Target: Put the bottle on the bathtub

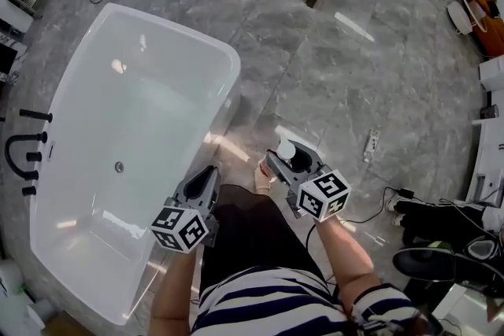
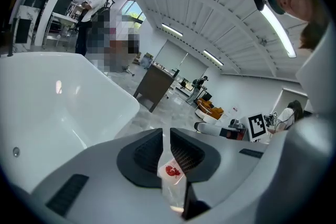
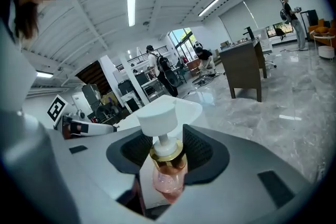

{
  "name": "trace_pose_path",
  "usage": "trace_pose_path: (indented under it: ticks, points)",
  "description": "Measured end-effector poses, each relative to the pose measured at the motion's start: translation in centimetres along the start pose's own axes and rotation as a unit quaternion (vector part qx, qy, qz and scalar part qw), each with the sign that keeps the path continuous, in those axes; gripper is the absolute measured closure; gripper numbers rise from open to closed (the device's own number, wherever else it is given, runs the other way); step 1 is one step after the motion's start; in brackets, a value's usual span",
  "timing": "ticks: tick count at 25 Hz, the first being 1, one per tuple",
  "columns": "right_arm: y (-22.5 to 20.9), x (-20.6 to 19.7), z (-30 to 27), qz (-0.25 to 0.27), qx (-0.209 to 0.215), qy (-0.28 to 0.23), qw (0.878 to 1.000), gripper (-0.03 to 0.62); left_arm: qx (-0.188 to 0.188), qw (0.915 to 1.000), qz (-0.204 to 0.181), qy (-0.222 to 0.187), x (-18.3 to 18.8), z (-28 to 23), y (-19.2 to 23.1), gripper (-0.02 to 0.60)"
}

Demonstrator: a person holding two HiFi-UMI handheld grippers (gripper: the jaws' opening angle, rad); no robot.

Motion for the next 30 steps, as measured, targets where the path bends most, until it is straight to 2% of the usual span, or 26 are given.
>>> trace_pose_path:
  ticks: [7,11,16,24,30]
  points:
    - [-6.2,-0.4,-4.8,-0.020,0.007,0.028,0.999,0.399,0.010,0.9996,-0.017,0.020,-1.1,-5.3,0.9,0.525]
    - [-9.7,-2.1,-7.9,-0.023,0.003,0.046,0.999,0.399,0.017,0.9990,-0.001,0.041,-2.6,-8.1,2.7,0.525]
    - [-14.0,-4.6,-11.0,-0.027,-0.018,0.073,0.997,0.399,0.012,0.9981,-0.010,0.059,-4.0,-12.0,4.4,0.525]
    - [-19.4,-9.3,-14.8,-0.010,-0.050,0.093,0.994,0.398,0.027,0.9963,-0.019,0.079,-9.0,-17.7,6.3,0.525]
    - [-22.7,-13.6,-17.8,0.014,-0.069,0.123,0.990,0.396,0.030,0.9918,-0.064,0.107,-13.6,-20.5,7.2,0.525]
Point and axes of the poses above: the fingertips, and each gripper's own axes: z backward along the fingers, y to its left, x out of its top, the point moved 6 cm from there along z, backward along the fingers, and after that the axes turned 8 degrees about -z, right-handed, at the moved point
